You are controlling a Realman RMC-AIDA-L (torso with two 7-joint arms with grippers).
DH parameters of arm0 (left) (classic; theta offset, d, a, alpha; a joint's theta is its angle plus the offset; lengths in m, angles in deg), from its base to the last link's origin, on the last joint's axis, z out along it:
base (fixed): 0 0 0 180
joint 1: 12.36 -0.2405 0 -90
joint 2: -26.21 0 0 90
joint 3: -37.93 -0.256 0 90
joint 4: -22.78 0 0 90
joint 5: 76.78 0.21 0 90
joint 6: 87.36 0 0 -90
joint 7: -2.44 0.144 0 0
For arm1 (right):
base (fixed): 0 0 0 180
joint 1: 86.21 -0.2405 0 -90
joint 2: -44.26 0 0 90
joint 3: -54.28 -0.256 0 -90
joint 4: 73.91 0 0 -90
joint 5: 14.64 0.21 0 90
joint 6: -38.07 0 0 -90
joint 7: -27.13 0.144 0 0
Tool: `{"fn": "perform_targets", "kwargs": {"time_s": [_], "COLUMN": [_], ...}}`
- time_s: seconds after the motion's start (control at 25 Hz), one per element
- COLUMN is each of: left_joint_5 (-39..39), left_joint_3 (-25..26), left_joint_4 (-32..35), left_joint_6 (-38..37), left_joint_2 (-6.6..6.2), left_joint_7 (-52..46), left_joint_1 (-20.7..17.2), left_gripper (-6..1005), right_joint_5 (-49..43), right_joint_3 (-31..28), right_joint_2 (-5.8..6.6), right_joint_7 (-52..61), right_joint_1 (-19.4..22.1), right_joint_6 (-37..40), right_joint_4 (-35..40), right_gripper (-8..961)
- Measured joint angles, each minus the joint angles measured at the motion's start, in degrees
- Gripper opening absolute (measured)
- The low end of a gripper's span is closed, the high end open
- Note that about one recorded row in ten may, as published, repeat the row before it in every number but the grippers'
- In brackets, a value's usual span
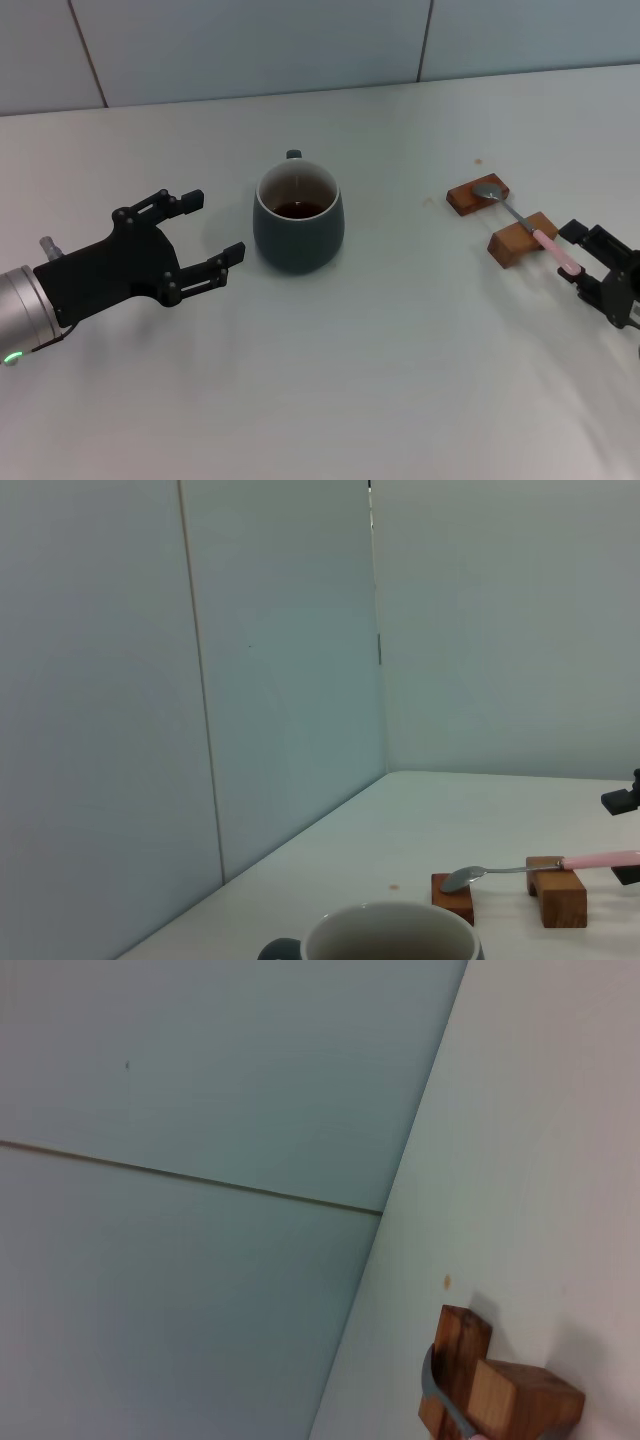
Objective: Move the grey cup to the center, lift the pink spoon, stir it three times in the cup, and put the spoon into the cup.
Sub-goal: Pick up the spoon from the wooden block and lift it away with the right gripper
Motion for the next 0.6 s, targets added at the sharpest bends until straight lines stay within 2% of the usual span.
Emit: {"fn": "perform_targets", "kwargs": {"time_s": [0.28, 0.48, 0.6], "left_joint_5": [0.0, 0.0, 0.0], "left_joint_3": [0.0, 0.0, 0.0], "left_joint_4": [0.0, 0.1, 0.0], "left_joint_6": [0.0, 0.0, 0.0], "left_joint_2": [0.0, 0.0, 0.0], "left_joint_7": [0.0, 0.0, 0.0], "left_joint_1": [-0.1, -0.2, -0.2], "left_gripper": [821, 821, 821], "right_joint_5": [-0.1, -0.2, -0.1], "right_joint_3": [0.0, 0.0, 0.0], "right_joint_2": [0.03, 0.06, 0.08], "right_joint_7": [0.1, 0.1, 0.2], "right_joint_1": [-0.2, -0.2, -0.2], "right_joint_6": [-1.0, -1.4, -1.4], "right_joint_4": [-0.2, -0.2, -0.2], "right_gripper": [750, 514, 498]}}
